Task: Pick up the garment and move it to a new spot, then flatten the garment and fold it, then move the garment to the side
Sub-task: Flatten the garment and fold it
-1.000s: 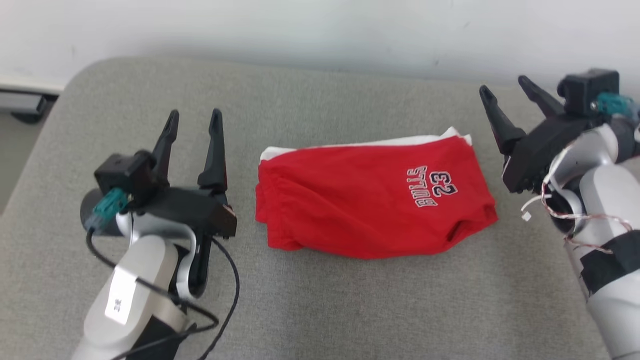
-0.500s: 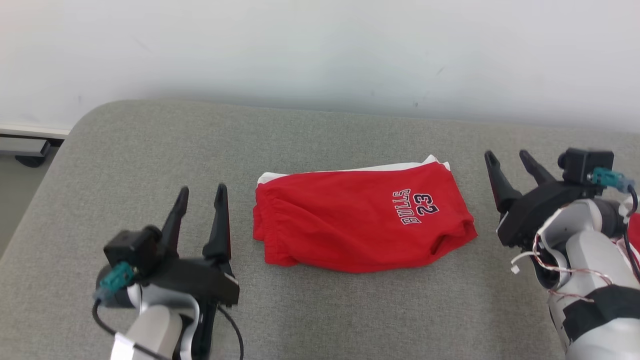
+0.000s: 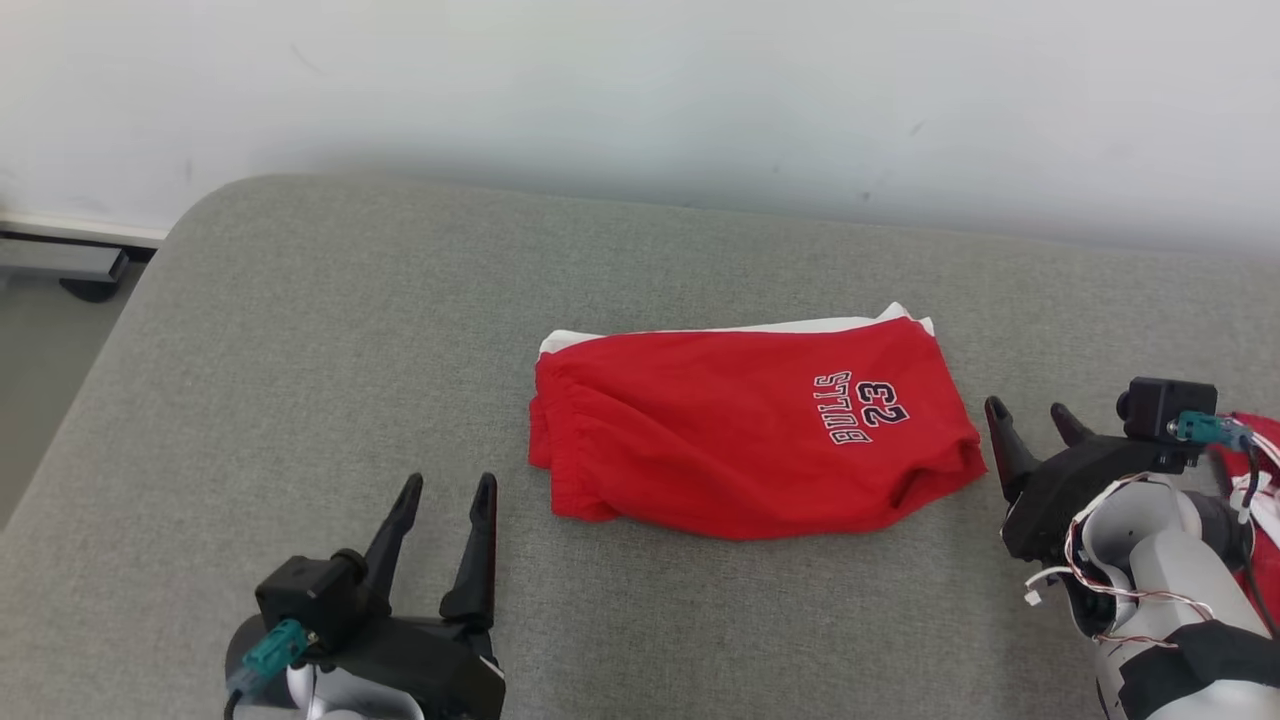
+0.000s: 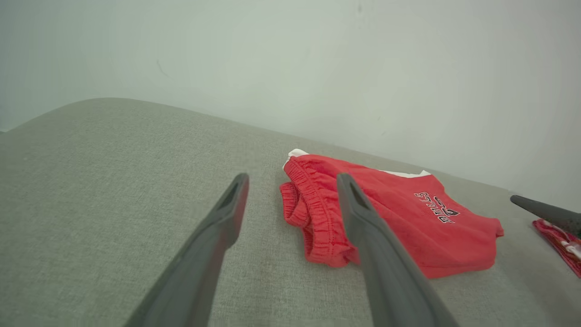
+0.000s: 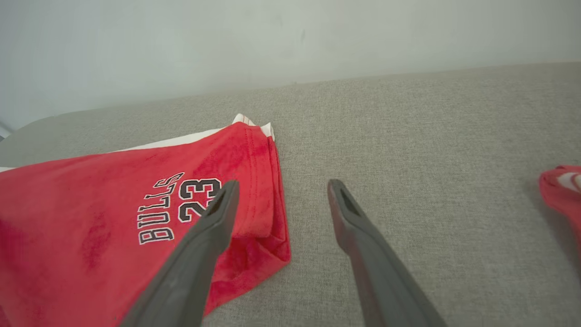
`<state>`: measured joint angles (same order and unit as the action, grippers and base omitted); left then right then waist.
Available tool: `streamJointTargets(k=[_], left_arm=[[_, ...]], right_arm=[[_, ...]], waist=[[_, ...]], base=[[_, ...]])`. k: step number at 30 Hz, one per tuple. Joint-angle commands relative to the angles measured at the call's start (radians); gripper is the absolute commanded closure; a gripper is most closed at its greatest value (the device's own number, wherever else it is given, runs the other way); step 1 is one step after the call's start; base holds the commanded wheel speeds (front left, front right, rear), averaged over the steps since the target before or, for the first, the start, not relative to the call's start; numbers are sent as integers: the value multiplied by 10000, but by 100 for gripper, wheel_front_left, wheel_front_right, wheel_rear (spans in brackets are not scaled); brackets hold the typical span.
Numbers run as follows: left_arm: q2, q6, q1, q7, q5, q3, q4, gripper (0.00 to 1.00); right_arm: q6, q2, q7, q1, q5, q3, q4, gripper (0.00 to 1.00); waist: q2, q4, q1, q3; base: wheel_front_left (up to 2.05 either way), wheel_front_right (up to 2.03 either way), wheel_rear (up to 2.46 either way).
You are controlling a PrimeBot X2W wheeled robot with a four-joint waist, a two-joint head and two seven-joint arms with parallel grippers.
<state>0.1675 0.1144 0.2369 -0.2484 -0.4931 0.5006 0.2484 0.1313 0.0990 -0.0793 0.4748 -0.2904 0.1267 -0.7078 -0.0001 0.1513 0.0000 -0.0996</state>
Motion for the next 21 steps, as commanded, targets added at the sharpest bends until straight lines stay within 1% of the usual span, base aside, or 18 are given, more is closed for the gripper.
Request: streamJointTargets(k=[1, 7, 14, 21], left_arm=[[95, 58, -170, 30, 129, 37, -99, 0], [206, 72, -499, 343, -84, 109, -398, 0], [341, 171, -723, 432, -131, 152, -622, 0], [372, 176, -647, 528, -89, 271, -689, 0]], right_arm=[[-14, -32, -41, -48, 99, 79, -158, 0], [-14, -185, -437, 46, 218, 241, -778, 0], [-14, -297, -718, 162, 302, 315, -1058, 0], [-14, -371, -1150, 409, 456, 801, -1669, 0]], waist=[[1, 115, 0, -91], [1, 235, 0, -176], [1, 280, 0, -219], [1, 380, 0, -267]], base=[[0, 0, 0], [0, 0, 0], [0, 0, 0], [0, 0, 0]])
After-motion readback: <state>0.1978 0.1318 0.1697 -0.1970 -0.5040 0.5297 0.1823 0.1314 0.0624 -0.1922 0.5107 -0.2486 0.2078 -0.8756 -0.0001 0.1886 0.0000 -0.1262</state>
